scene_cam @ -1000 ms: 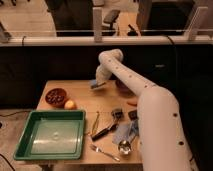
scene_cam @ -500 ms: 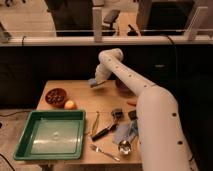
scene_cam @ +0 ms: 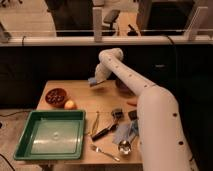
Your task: Place sponge in tray
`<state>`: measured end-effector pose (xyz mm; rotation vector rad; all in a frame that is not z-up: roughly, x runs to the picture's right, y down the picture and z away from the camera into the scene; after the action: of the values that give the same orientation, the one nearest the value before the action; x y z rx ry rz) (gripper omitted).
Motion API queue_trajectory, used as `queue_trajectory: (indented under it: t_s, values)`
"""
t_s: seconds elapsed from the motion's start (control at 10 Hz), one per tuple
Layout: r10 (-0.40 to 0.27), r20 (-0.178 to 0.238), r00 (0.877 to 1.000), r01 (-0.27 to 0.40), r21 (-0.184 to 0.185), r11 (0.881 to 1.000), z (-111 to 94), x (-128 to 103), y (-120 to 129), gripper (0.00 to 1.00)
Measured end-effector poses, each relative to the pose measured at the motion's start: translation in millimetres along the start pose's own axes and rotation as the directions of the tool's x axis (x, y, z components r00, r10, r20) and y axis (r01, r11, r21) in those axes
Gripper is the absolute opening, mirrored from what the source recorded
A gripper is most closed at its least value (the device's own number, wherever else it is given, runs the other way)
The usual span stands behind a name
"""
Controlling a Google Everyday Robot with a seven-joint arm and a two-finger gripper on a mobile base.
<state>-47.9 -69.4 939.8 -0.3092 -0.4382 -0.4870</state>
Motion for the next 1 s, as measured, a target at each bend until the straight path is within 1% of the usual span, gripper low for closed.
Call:
queue_trajectory:
  t_s: [0.7, 1.0]
  values:
    - [-0.005, 0.005, 1.0, 0.005, 0.012, 1.0, -2, 2, -8, 0.03]
    - [-0.003, 0.008, 1.0, 0.003, 0.021, 1.0, -10, 7, -6, 0.03]
